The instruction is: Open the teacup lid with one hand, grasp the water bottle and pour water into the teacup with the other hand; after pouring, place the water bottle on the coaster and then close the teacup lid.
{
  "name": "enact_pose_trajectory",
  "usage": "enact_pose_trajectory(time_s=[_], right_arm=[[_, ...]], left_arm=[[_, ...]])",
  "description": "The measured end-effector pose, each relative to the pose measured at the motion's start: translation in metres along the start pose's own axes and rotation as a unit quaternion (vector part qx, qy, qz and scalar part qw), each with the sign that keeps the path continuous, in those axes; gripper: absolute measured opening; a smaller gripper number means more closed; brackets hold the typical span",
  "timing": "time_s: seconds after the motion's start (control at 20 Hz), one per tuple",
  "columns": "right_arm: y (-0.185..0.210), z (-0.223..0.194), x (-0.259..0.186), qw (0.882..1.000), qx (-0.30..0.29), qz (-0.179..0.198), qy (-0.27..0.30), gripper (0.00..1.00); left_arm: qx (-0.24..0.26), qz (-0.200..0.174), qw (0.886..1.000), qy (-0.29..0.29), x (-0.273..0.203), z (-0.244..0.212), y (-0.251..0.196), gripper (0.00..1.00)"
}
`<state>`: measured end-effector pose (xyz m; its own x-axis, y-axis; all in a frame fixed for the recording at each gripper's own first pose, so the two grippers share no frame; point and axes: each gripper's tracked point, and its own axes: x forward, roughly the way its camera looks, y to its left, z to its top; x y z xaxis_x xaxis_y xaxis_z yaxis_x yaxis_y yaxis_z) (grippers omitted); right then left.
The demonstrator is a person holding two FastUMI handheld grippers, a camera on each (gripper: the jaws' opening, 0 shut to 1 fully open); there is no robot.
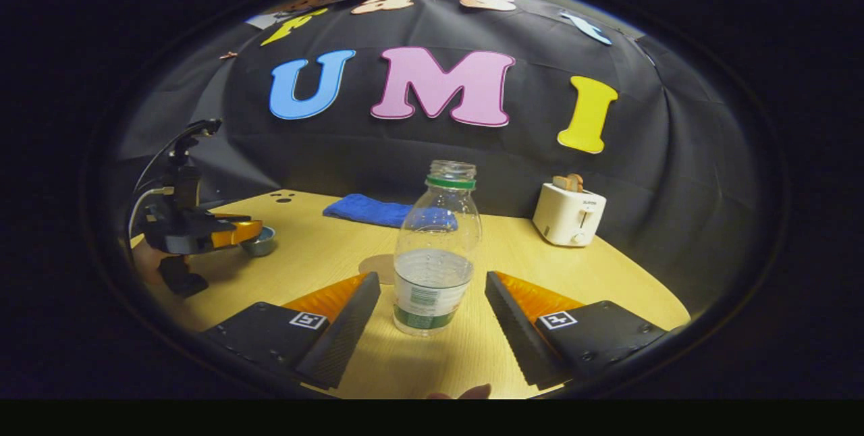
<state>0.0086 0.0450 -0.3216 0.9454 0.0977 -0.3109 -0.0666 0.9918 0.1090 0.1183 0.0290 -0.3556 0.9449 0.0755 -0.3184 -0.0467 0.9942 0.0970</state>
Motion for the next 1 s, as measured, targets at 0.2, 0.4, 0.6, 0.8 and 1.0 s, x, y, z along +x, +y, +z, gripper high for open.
enact_pose_trajectory(time_s=[0.2,0.4,0.6,0.8,1.0], right_arm=[[-0.003,-0.002,0.005,1.0,0.005,-0.003,-0.002,0.97],[0.0,-0.017,0.013,1.0,0.024,-0.001,0.005,0.98],[0.002,-0.032,0.03,0.999,0.044,-0.003,0.015,0.98],[0.0,-0.038,0.042,0.998,0.049,-0.014,0.022,0.82],[0.002,-0.022,0.047,1.0,-0.002,-0.021,0.013,0.77]], left_arm=[[0.006,0.0,1.0,-0.025,-0.007,0.015,-0.001,0.3],[-0.01,-0.004,0.998,-0.054,-0.02,0.045,-0.001,0.3],[-0.029,-0.004,0.998,-0.054,-0.031,0.056,0.004,0.29],[-0.027,0.006,0.998,-0.049,-0.037,0.055,0.014,0.29],[-0.025,0.015,0.998,-0.05,-0.039,0.055,0.023,0.26]])
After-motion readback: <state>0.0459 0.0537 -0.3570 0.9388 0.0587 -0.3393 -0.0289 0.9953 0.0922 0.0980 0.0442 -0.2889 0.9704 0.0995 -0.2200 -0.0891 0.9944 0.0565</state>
